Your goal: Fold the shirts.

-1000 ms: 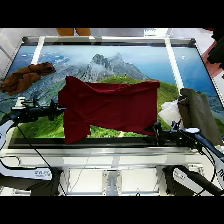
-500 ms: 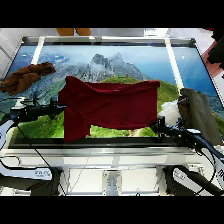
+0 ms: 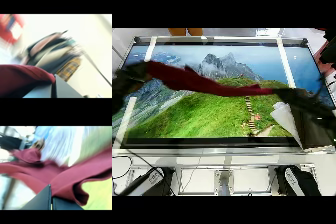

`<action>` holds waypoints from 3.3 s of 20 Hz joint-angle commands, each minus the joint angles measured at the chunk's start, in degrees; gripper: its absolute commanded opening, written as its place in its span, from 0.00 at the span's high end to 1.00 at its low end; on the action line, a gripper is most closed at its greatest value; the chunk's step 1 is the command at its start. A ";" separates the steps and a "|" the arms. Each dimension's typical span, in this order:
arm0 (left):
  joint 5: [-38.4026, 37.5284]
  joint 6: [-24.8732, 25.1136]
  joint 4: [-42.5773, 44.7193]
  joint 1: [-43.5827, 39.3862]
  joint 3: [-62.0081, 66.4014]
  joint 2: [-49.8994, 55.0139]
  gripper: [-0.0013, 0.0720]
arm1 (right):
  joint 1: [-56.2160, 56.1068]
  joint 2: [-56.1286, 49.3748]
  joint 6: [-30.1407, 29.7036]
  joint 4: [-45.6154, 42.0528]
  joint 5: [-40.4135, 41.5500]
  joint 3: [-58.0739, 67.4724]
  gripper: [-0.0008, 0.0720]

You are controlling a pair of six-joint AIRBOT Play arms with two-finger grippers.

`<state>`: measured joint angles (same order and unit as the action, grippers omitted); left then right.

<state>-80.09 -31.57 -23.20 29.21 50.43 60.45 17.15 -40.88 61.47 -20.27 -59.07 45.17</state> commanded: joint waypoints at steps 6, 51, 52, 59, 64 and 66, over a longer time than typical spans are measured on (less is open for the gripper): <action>20.98 -11.28 12.46 9.99 19.37 -35.36 0.97 | -0.04 20.52 19.52 -51.65 2.56 41.33 0.95; 18.34 -40.72 81.96 -16.83 12.07 26.51 0.97 | -13.09 -53.05 7.67 -43.87 -1.42 32.89 0.95; 19.19 -40.72 81.99 -16.81 12.07 26.51 0.97 | -13.09 -53.18 7.67 -44.24 -1.09 31.52 0.95; 20.68 -40.70 82.18 -16.83 12.07 26.53 0.97 | -13.09 -53.94 7.69 -44.02 5.55 24.94 0.95; 20.65 -40.76 82.86 -16.81 12.07 26.53 0.97 | -13.09 -54.25 7.76 -44.11 6.88 24.09 0.94; 20.37 -41.38 81.90 -16.79 12.13 26.49 0.87 | -13.07 -54.21 9.22 -43.98 4.85 24.13 0.89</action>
<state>-59.59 -72.49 59.31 12.40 62.52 86.94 4.08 -94.98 69.30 -64.27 -53.06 69.63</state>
